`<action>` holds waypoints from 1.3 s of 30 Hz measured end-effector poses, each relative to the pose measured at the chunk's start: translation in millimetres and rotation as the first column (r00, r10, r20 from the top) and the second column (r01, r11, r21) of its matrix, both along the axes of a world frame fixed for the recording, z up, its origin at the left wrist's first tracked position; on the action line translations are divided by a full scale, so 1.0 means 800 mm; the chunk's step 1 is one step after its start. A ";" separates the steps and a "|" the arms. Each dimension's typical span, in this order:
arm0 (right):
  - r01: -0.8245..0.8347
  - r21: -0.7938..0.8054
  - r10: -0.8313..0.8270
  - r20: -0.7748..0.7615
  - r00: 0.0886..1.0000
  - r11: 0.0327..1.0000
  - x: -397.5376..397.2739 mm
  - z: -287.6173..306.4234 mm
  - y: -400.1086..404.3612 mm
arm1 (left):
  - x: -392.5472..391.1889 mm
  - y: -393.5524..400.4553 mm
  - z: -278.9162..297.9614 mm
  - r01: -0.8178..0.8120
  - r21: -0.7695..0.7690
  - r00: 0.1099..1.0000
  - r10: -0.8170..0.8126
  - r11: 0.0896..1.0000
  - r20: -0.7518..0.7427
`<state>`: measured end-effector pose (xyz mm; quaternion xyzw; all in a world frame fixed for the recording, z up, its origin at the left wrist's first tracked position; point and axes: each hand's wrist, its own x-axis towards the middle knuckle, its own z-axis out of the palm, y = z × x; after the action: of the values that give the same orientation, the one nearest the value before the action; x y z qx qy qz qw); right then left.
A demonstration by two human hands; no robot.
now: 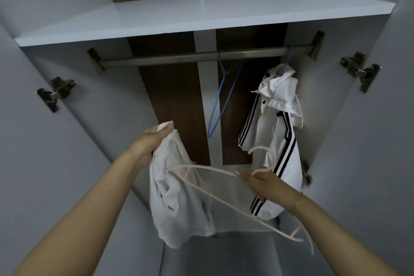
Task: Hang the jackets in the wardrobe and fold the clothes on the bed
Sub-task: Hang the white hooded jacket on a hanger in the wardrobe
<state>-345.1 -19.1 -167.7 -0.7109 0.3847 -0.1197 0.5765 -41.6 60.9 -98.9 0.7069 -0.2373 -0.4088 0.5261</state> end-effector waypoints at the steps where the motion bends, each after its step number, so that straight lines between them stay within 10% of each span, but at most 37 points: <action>1: -0.024 -0.007 0.024 0.007 1.000 1.000 0.003 -0.002 0.004 | -0.014 0.005 0.004 0.021 -0.004 0.999 -0.021 1.000 0.038; 5: -0.056 -0.184 0.055 -0.011 0.998 0.981 0.029 -0.021 0.032 | -0.081 0.021 0.019 0.116 0.006 0.934 -0.111 0.993 0.341; 12: 0.272 -0.061 -0.249 0.249 0.936 0.960 0.037 -0.044 0.071 | -0.111 0.077 0.037 0.115 0.105 0.518 -0.150 0.988 0.842; 21: 0.309 -0.224 -0.138 0.559 0.818 0.924 0.037 0.000 0.097 | -0.077 0.147 0.009 -0.003 0.542 0.618 -0.425 0.840 0.662; 29: 0.059 -0.303 0.074 0.411 0.909 0.951 0.047 0.019 0.099 | -0.039 0.128 0.059 -0.190 -0.161 0.573 0.242 0.969 0.783; 34: -0.083 -0.166 0.150 0.442 0.885 0.983 0.052 0.028 0.113 | -0.032 0.113 0.082 0.009 -0.004 0.112 0.003 1.000 0.994; 39: 0.192 -0.120 -0.120 0.447 0.886 0.974 0.086 0.036 0.115 | -0.037 0.107 0.071 0.225 0.254 0.310 -0.316 0.941 0.897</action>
<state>-276.7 72.8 -139.3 -0.6767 0.2907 -0.3529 0.5771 -71.0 146.3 -42.0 0.7832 -0.5898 -0.0299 0.1946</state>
